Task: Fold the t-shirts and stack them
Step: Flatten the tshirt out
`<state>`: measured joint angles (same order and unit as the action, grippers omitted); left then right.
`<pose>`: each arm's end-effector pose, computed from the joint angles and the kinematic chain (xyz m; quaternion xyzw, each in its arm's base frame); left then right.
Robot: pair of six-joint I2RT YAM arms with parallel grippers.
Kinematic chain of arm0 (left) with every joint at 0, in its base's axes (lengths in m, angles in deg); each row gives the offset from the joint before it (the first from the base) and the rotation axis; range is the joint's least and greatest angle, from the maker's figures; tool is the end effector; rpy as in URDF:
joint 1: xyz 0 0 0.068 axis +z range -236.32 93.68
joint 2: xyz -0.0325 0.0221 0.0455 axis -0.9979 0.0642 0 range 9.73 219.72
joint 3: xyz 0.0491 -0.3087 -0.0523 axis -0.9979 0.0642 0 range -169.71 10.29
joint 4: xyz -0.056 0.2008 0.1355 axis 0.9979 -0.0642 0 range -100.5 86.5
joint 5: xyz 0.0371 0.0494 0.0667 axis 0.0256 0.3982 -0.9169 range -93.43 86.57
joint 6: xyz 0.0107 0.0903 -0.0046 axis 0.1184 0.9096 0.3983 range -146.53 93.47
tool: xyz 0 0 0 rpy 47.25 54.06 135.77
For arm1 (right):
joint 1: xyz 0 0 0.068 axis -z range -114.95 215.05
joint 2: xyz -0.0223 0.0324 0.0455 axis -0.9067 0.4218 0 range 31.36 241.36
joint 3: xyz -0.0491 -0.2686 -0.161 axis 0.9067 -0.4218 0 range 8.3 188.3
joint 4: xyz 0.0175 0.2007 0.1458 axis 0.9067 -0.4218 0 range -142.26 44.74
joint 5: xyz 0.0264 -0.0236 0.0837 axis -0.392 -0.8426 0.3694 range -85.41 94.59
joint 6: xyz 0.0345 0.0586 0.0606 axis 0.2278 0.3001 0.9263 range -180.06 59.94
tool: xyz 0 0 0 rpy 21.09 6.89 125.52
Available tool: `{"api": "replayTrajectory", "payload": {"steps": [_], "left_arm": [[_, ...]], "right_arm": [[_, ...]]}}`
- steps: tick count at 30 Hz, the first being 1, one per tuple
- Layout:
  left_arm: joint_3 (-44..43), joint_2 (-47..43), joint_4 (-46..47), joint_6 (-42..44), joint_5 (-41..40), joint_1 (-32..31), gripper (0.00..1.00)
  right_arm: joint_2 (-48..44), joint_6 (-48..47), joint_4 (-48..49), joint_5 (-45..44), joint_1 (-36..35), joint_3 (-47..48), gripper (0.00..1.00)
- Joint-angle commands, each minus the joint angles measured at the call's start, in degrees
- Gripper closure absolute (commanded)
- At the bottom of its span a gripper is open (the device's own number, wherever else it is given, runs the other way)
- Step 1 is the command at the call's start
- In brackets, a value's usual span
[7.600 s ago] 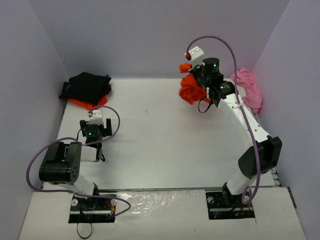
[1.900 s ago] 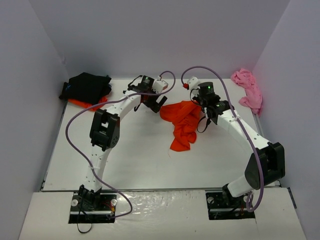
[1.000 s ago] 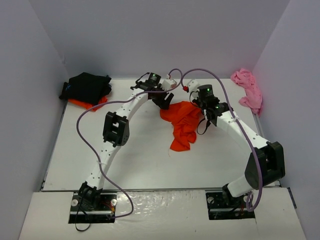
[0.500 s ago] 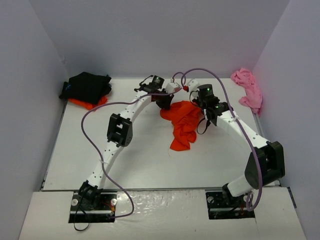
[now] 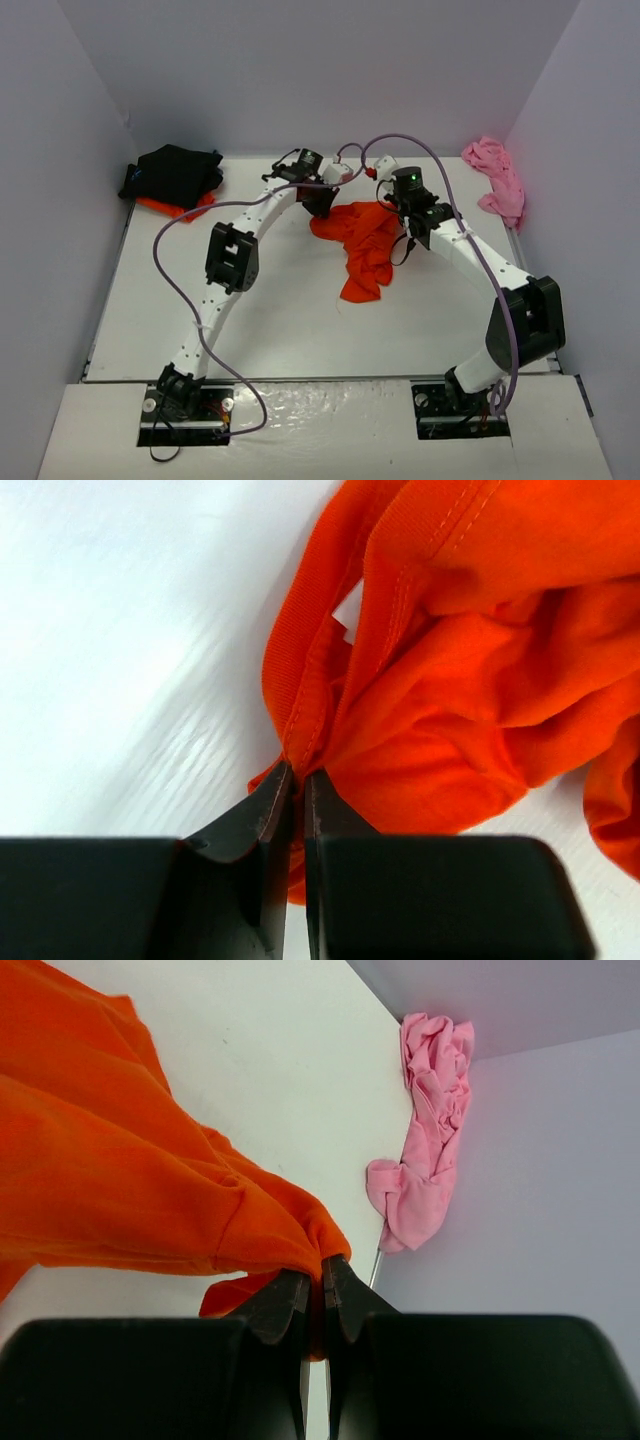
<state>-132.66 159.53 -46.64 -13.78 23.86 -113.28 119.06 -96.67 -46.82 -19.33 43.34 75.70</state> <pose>0.5342 -0.3137 0.1889 0.3861 0.8314 -0.2610 0.3025 0.3683 0.1110 0.3433 -0.2935 0.7642 -0.2413 0.5212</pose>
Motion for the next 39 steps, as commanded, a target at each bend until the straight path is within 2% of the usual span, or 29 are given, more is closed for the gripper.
{"api": "replayTrajectory", "payload": {"steps": [1,5,9,15,19,23,27,28,31,34,39], "left_arm": [[4.93,-19.14,3.21,1.28,-4.51,4.84,1.00],[12.45,-30.28,3.70,1.12,-3.22,10.06,1.00],[17.80,-37.57,2.41,2.09,-1.72,14.61,1.00],[19.73,-43.26,-0.18,3.94,-1.54,16.24,1.00],[19.02,-43.81,-1.41,3.86,-1.11,16.15,1.00],[17.43,-44.31,-3.59,4.80,-1.61,16.06,1.00],[16.92,-44.69,-5.21,5.61,-1.63,15.97,1.00],[16.92,-44.78,-5.29,5.35,-1.63,15.88,1.00],[18.02,-45.34,-4.64,4.76,-1.56,15.39,1.00],[21.41,-47.40,-2.72,3.76,-1.10,15.17,1.00],[26.34,-50.88,-0.76,3.07,-0.07,14.43,1.00]], "right_arm": [[1.16,-1.14,3.82,-2.08,0.95,3.27,1.00],[-2.43,-1.29,-5.23,6.31,-0.01,1.62,1.00],[-4.27,-1.98,-10.15,5.88,-0.63,-0.20,1.00],[-3.28,-2.95,-17.75,7.56,-0.70,-2.44,0.82],[0.62,-2.07,-19.72,8.63,-1.38,-3.06,0.53],[4.30,-0.10,-18.38,8.58,-1.31,-2.79,0.51],[3.88,1.03,-13.09,7.75,-1.40,-2.00,0.49],[3.88,2.59,-10.16,7.87,-1.40,-1.37,0.45],[5.01,4.63,-7.71,10.92,-2.88,3.02,0.44],[7.67,4.85,-4.36,9.63,-6.86,8.44,0.44],[14.43,4.20,-5.59,11.42,-11.14,19.03,0.48]]}}
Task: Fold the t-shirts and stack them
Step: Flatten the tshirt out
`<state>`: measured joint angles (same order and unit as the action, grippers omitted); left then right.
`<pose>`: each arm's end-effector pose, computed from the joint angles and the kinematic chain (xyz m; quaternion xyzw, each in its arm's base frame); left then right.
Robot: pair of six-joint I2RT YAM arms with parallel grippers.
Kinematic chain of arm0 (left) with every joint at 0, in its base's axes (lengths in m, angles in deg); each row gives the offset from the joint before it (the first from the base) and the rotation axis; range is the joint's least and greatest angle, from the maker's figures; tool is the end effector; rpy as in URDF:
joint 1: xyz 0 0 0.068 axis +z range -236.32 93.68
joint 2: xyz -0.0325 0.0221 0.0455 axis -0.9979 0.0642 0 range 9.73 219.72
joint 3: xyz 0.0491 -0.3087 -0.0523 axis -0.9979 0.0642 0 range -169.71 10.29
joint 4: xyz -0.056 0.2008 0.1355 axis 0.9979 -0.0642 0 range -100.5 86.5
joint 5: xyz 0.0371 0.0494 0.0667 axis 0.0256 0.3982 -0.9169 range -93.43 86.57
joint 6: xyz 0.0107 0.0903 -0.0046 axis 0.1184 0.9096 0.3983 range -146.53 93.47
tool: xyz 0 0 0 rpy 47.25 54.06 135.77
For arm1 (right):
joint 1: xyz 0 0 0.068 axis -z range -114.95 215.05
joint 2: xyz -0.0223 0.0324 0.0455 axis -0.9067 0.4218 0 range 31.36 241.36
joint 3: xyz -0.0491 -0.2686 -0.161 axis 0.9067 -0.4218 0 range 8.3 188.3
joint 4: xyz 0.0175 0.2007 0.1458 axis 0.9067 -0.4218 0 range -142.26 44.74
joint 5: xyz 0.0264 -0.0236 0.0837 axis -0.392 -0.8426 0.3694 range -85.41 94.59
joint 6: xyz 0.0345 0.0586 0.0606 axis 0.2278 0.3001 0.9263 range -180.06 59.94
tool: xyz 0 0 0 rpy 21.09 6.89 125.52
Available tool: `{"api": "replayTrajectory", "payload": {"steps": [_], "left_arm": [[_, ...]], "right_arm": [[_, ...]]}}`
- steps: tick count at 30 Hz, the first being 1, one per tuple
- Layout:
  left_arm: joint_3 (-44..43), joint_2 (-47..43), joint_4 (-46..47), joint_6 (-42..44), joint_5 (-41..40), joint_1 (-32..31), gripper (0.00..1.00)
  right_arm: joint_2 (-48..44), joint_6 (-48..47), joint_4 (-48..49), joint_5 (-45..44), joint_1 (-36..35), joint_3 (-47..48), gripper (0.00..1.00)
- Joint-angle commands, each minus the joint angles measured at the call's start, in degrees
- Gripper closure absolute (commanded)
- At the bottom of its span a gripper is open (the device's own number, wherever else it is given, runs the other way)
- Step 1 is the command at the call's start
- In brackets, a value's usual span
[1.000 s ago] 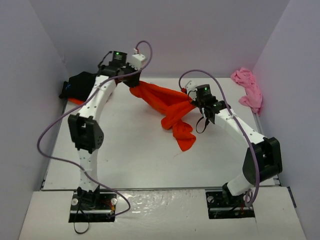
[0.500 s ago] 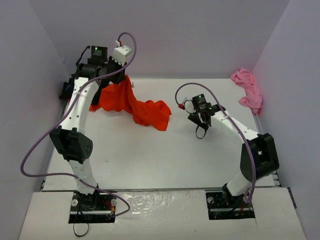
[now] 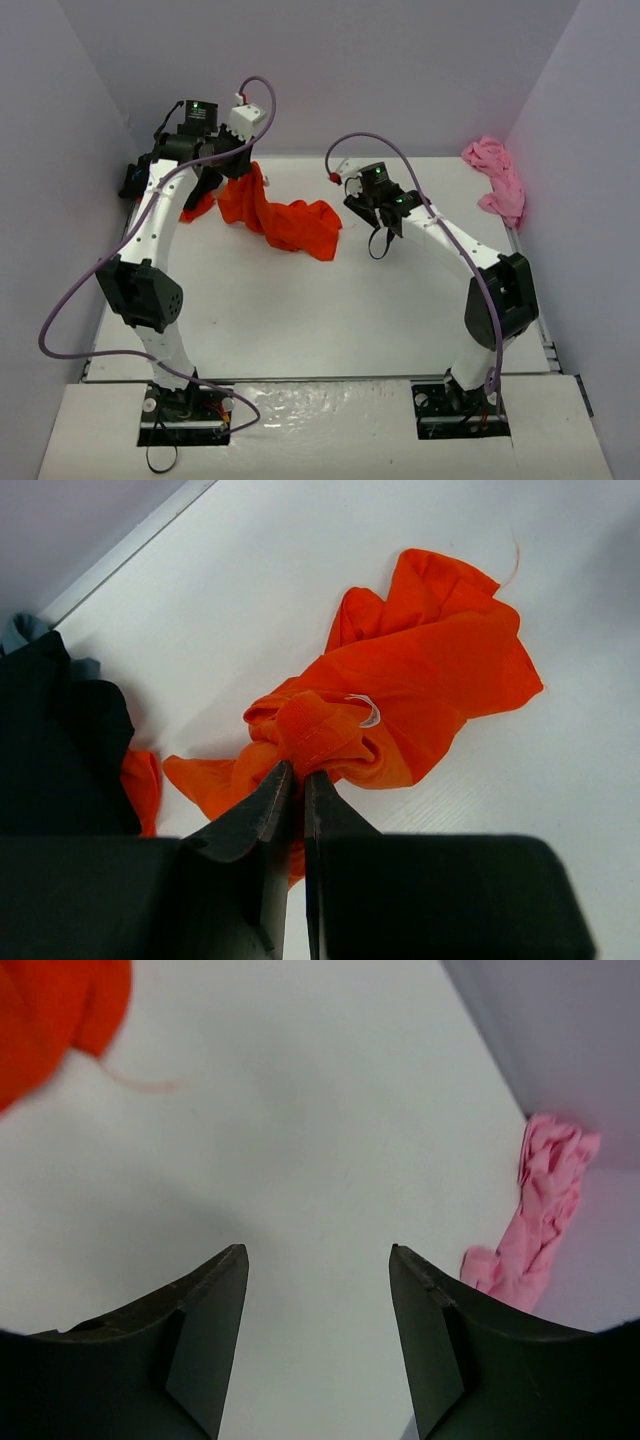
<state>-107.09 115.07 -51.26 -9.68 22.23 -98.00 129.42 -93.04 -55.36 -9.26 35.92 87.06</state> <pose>0.4191 -0.1228 0.4326 0.3120 0.8159 -0.1773 0.4533 0.3895 0.1947 0.3248 -0.3900 0.7656 -0.1209 0.4971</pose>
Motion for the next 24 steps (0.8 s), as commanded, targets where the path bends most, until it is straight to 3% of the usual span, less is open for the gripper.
{"api": "replayTrajectory", "payload": {"steps": [1,6,10,14,24], "left_arm": [[1.24,-6.81,3.78,-1.04,1.45,-1.14,1.00],[4.28,-8.86,4.70,-1.23,3.79,-1.87,1.00],[5.50,-8.55,3.24,-1.72,5.92,-3.05,1.00],[10.20,-8.49,3.27,0.17,6.21,-8.80,1.00],[9.15,-0.89,-2.09,4.17,8.58,-25.67,1.00]], "right_arm": [[5.20,0.06,2.85,1.21,-4.59,9.09,0.48],[9.74,-2.04,2.96,3.01,-9.07,14.29,0.55],[13.90,-2.33,1.28,0.41,-11.60,19.54,0.50],[12.34,-5.50,1.13,-5.50,-11.52,17.01,0.51],[1.94,-0.16,4.43,-10.79,3.28,5.00,0.52]]}}
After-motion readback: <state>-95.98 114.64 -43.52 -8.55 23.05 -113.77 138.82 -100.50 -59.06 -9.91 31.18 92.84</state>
